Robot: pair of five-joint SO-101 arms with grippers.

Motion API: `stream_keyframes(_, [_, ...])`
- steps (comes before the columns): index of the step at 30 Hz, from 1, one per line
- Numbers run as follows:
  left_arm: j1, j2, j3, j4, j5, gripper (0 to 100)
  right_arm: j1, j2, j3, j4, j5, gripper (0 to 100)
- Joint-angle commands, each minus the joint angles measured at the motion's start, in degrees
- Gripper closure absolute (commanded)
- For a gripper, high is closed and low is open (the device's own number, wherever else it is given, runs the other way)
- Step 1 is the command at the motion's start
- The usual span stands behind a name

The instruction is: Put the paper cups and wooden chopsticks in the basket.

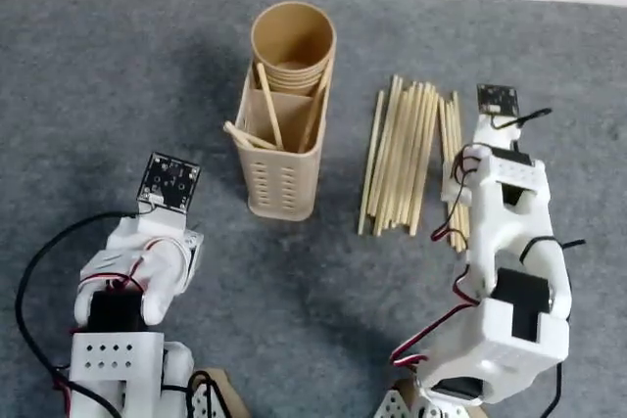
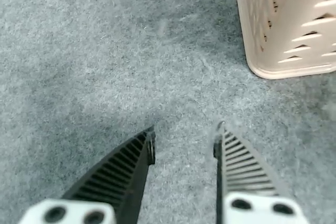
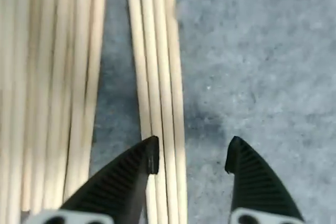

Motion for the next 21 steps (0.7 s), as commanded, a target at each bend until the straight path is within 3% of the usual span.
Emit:
stream_keyframes(1, [0.57,-0.40,-0.13,-0.97,-0.18,79,0.22,-0.31,-1.63,-3.74,2.55,77.9])
stream_keyframes(11, [0.40,-0.40,-0.13,-0.79,-0.18,79,0.48,10.68,-3.65,-4.00,2.73,78.3])
stream_keyframes(18, [0.40,-0.40,-0.13,-0.97,-0.18,79,0.57,12.79,-8.22,-0.04,2.73,98.2])
stream_keyframes(21, [0.40,-0.40,-0.13,-0.97,-0.18,79,0.22,12.70,-11.47,4.26,2.64,99.3])
